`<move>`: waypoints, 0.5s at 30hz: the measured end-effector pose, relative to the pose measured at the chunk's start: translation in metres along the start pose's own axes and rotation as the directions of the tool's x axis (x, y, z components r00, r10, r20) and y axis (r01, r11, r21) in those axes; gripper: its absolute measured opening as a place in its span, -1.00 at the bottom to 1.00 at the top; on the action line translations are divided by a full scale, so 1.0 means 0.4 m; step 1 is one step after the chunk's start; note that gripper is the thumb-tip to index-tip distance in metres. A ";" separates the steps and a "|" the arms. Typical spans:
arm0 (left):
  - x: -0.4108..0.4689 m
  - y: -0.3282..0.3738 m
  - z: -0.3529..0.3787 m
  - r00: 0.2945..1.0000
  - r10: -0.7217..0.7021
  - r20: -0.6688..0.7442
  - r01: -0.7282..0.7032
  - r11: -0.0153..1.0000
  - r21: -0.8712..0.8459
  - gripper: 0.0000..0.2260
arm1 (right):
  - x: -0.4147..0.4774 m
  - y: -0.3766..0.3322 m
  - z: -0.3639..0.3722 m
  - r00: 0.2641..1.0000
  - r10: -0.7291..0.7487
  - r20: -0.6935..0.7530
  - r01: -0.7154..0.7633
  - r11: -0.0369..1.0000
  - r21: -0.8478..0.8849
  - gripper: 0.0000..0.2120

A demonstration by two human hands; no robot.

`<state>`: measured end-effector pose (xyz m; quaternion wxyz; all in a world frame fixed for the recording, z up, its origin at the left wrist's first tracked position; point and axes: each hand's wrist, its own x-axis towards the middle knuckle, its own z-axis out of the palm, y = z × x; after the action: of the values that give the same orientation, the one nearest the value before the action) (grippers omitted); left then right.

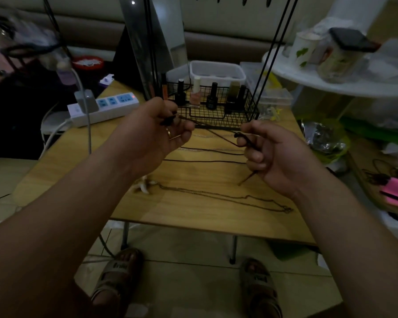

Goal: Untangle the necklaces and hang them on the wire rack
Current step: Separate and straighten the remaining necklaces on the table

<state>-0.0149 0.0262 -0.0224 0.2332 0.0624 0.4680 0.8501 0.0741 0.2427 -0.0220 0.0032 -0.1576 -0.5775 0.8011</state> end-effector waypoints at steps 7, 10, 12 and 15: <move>-0.001 -0.008 0.003 0.997 -0.062 0.037 0.068 0.977 -0.201 -0.88 | 0.004 0.006 0.000 1.000 -0.011 0.030 0.012 0.998 -0.062 -0.86; -0.003 -0.013 0.009 0.995 -0.077 0.063 0.089 0.972 -0.217 -0.89 | 0.003 0.007 0.001 0.998 -0.007 0.068 0.014 0.995 -0.103 -0.87; -0.004 -0.013 0.010 0.995 -0.072 0.064 0.083 0.979 -0.188 -0.88 | 0.002 0.006 0.003 0.997 -0.012 0.076 0.019 0.995 -0.094 -0.90; -0.001 -0.018 0.013 0.996 -0.069 0.048 0.075 0.987 -0.142 -0.86 | 0.001 0.005 0.004 0.996 -0.045 0.078 0.048 0.998 -0.034 -0.88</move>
<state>-0.0106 0.0331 -0.0255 0.2776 0.0468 0.4024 0.8711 0.0737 0.2406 -0.0234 -0.0034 -0.1131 -0.5949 0.7958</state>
